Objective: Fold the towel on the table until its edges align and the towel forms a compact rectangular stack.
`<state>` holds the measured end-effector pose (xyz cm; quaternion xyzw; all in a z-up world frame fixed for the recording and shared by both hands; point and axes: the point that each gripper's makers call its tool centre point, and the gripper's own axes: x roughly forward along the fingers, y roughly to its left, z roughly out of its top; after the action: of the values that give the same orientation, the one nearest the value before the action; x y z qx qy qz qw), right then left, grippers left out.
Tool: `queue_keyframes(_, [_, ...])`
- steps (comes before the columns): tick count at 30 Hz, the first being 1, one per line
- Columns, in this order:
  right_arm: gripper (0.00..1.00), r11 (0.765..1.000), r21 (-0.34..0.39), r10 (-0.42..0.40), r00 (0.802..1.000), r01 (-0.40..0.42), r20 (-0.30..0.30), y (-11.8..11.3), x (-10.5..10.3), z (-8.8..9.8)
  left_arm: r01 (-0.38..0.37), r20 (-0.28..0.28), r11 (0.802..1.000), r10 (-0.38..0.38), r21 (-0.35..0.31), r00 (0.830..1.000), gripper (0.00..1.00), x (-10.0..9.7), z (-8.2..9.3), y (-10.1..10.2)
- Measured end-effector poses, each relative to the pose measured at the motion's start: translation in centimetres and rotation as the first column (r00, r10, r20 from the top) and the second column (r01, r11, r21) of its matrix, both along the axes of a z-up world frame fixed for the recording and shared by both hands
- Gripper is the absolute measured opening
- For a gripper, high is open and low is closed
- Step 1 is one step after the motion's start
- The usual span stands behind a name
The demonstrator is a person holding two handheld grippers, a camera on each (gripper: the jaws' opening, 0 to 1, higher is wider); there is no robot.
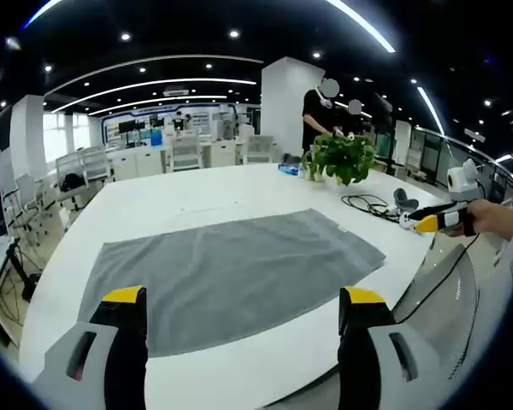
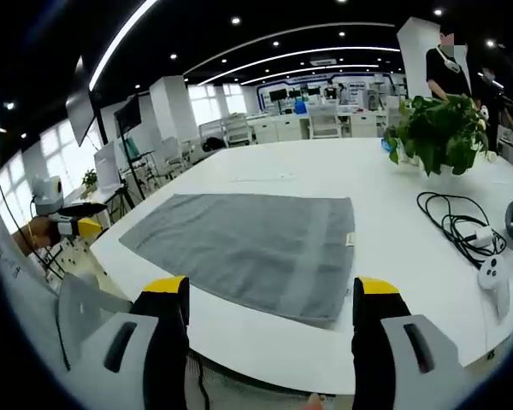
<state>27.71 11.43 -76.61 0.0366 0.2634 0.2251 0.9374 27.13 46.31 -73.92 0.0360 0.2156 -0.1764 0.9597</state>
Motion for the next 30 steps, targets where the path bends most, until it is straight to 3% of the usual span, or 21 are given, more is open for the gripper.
queue_keyframes(30, [0.77, 1.0, 0.01, -0.006, 1.0, 0.006, -0.025, -0.16, -0.57, -0.86, 0.007, -0.023, 1.0, -0.006, 0.009, 1.0, 0.95, -0.49, -0.51, -0.24])
